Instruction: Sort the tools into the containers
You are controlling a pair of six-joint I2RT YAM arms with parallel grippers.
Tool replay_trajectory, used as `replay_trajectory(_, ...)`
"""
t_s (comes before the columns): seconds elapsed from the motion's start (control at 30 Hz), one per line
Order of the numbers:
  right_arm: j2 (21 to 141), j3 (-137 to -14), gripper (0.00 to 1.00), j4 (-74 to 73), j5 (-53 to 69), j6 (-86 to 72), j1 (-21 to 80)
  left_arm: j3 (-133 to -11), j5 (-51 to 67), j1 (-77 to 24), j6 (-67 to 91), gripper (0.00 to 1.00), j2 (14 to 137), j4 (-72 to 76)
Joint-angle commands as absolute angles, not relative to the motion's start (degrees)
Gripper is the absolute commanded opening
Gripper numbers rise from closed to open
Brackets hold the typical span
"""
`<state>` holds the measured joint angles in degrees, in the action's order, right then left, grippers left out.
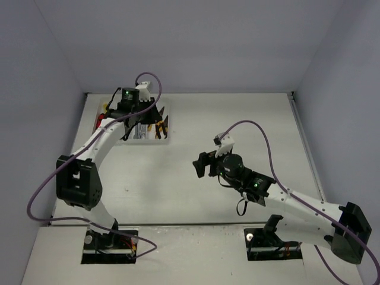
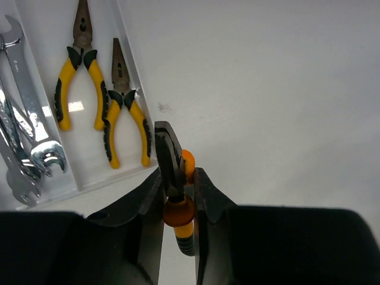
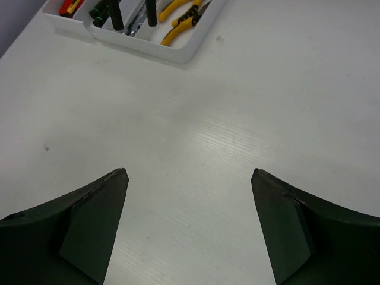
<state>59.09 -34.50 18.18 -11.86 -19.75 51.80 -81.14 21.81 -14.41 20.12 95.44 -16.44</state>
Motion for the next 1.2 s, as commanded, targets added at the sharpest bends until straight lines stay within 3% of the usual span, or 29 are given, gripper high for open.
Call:
replay_trajectory(0.0, 55.1, -33.4, 0.83, 16.7, -16.5, -19.2, 51.1, -96.7, 29.3, -11.6, 8.9, 0.0, 105.8, -28.7)
replay_trajectory(0.27, 52.0, -31.8, 0.84, 13.5, -17.5, -19.1, 49.9, -112.4, 34.0, -9.4, 4.2, 0.04, 121.6, -35.4)
replay_trajectory(0.47, 52.0, -32.4, 0.85, 12.0, -17.9, -18.0, 48.7, -115.9, 29.2, -9.3, 2.5, 0.37, 125.8, -35.8)
replay_trajectory(0.6, 52.0, -33.0, 0.86, 11.4, -18.1, -17.1, 47.7, -117.4, 26.0, -9.2, 1.9, 0.51, 124.9, -35.7)
replay_trajectory(0.7, 51.7, -33.6, 0.86, 10.7, -18.1, -16.5, 46.8, -117.6, 23.0, -9.2, 1.9, 0.58, 122.7, -35.8)
replay_trajectory(1.17, 44.4, -43.5, 0.91, -0.4, -28.3, -12.0, 42.8, -106.1, 1.6, -9.2, 7.3, 0.61, 88.6, -35.9)
